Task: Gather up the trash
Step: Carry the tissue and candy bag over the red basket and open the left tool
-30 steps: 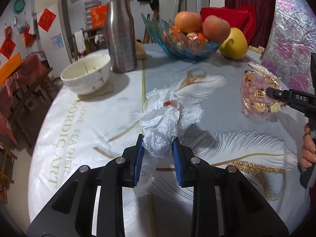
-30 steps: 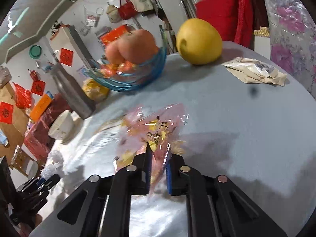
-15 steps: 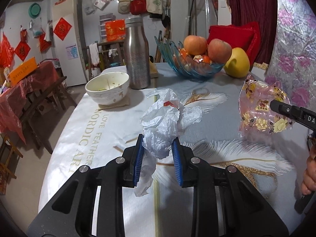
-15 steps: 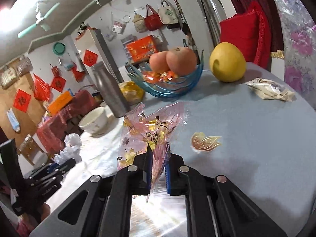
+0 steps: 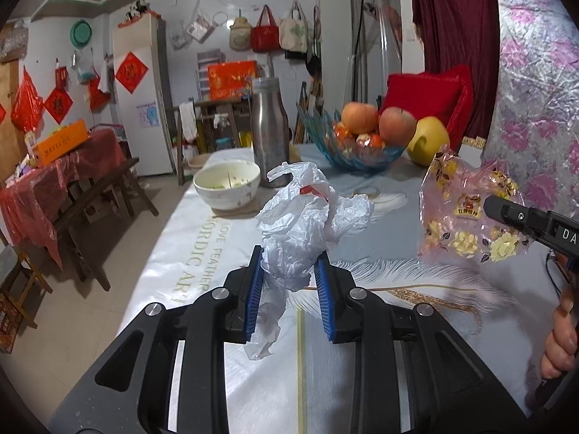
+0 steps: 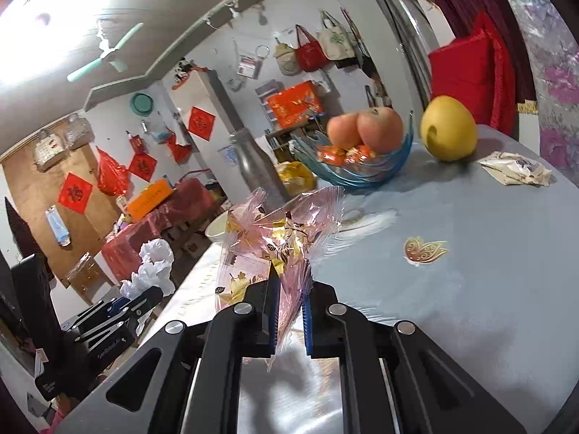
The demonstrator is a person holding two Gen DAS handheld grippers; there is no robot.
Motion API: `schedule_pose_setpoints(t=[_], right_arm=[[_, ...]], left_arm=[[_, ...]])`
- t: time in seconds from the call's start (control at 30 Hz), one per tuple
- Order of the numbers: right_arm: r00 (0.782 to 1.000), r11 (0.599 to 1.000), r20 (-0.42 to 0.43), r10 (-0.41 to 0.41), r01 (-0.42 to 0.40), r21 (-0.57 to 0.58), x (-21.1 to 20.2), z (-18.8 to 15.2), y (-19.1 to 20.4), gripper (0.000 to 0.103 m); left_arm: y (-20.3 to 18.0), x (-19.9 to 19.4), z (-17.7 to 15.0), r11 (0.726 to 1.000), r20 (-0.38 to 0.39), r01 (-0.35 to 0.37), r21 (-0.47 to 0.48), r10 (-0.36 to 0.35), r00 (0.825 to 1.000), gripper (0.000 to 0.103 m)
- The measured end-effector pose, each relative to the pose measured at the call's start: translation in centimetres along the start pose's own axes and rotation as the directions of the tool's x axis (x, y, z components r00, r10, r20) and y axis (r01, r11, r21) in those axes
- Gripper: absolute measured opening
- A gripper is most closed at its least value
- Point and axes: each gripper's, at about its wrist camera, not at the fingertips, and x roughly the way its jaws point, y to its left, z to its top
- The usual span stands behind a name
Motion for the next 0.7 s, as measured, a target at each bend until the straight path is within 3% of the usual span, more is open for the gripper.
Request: schedule_pose_setpoints(t=[0.7], right_arm=[[0.990,0.983,0.054,0.132,-0.123,-0.138,-6.7,-1.5,9.5,0.011]], left_arm=[[3.8,-10.2,-1.9,0.996,0.157,-0.063,-0.057,0.071,0.985,0.029]])
